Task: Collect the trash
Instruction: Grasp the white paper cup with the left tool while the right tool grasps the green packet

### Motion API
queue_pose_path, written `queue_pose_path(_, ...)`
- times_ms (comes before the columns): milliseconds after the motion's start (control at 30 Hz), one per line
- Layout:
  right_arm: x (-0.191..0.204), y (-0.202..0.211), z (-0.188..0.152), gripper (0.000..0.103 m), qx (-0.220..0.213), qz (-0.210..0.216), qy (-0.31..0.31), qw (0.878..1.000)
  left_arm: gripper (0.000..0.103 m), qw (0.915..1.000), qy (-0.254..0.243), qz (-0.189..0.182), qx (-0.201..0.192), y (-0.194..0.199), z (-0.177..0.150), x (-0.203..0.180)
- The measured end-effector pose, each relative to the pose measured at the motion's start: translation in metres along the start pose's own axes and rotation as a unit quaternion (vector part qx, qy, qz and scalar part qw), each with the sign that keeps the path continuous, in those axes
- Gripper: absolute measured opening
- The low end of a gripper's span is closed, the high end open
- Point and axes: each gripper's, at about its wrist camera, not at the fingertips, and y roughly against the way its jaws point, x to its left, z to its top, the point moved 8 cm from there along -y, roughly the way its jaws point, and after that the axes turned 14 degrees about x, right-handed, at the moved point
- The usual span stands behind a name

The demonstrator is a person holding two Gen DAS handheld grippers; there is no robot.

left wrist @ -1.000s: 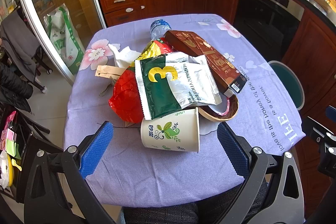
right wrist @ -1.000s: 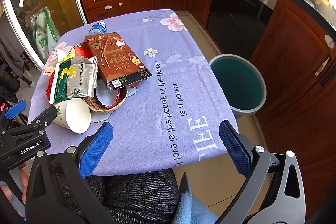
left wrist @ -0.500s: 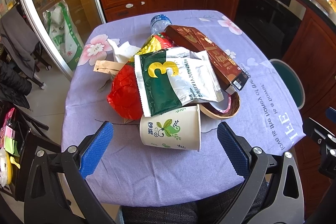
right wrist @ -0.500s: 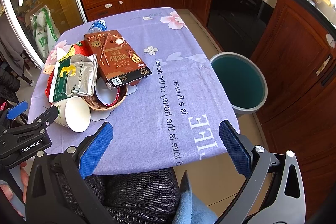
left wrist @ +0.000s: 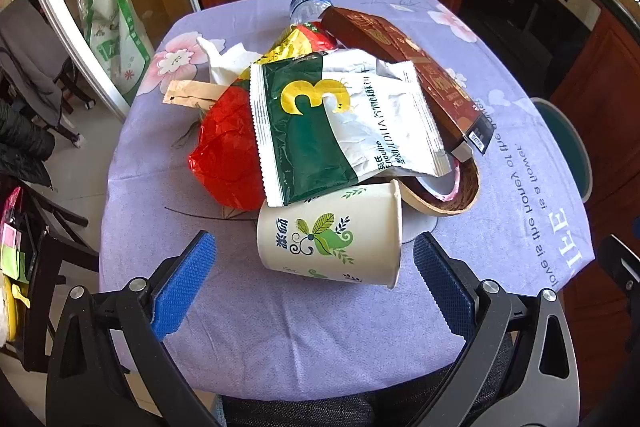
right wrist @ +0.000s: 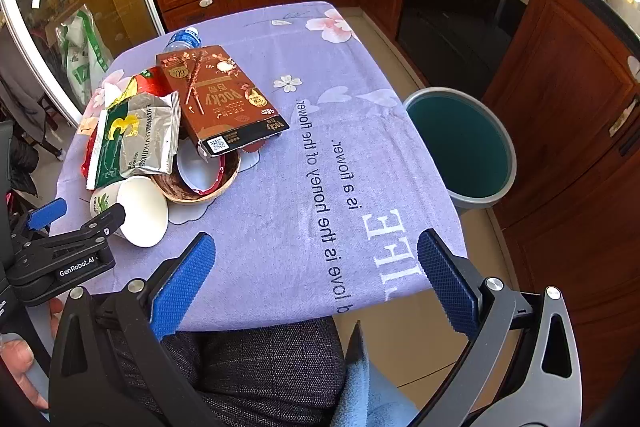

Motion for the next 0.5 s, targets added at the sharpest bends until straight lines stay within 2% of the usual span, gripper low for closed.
queue_pose_path(167,0.004,-0.010,0.000,0.097,0.016,0.013,0.002,1.000,0.099,0.9999,-0.005,0.002,0.015,-0.013,0.002,-0.008)
queue_pose_path(267,0.009,-0.010,0.003,0.097,0.012,0.016,0.012,1.000,0.099,0.9997,-0.006,0.015,0.016,-0.019,0.000,-0.007)
queue_pose_path(500,0.038,-0.008,0.018,0.097,0.002,0.052,0.044,0.998,0.099,0.9986,0.037,0.018,0.034,-0.028,-0.010,0.036)
